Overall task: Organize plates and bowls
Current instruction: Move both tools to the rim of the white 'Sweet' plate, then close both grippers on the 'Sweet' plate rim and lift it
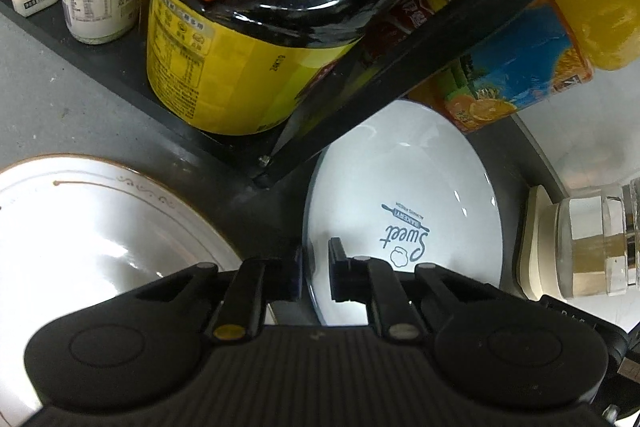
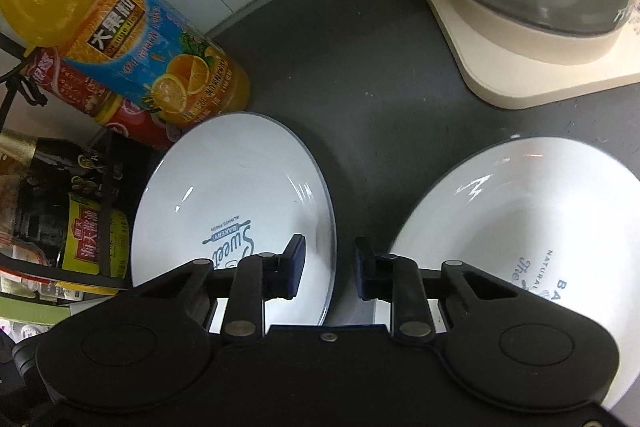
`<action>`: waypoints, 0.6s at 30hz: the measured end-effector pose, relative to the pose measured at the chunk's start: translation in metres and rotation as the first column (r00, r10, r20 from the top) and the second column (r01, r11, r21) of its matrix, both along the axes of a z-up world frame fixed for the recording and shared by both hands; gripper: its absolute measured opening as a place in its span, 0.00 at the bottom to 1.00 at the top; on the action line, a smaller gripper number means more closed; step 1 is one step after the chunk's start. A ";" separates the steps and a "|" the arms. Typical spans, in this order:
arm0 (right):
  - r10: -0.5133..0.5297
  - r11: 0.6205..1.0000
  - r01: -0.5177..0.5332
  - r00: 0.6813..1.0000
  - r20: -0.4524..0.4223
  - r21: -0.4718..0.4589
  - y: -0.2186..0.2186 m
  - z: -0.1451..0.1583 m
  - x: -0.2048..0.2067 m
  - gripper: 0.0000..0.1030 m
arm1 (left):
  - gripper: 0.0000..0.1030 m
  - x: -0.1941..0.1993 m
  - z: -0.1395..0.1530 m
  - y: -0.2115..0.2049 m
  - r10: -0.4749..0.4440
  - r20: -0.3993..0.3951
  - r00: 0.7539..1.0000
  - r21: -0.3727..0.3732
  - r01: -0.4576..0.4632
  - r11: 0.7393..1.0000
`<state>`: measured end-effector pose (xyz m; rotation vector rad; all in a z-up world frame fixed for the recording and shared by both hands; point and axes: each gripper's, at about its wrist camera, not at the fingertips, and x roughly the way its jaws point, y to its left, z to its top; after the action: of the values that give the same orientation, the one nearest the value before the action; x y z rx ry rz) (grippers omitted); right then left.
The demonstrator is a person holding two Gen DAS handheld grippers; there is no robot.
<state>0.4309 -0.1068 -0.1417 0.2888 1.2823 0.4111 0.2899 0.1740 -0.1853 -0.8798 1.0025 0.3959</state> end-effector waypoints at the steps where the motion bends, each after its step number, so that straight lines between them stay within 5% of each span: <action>1: -0.004 1.000 0.004 1.000 -0.003 0.004 0.000 -0.001 0.001 0.24 | 0.10 0.000 -0.001 0.000 0.002 0.000 1.000 -0.001 -0.002 1.000; 9: 0.016 0.999 -0.015 0.999 -0.032 0.031 0.002 -0.015 -0.001 0.09 | 0.07 0.000 -0.008 -0.003 0.015 0.000 1.000 -0.011 -0.015 1.000; 18: 0.061 0.997 -0.063 0.998 0.031 0.040 0.002 0.012 -0.009 0.06 | 0.06 -0.008 0.008 -0.004 0.013 0.036 0.999 -0.006 -0.013 1.000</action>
<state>0.4217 -0.1051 -0.1297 0.2767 1.2568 0.4931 0.2820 0.1697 -0.1777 -0.8964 0.9651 0.3871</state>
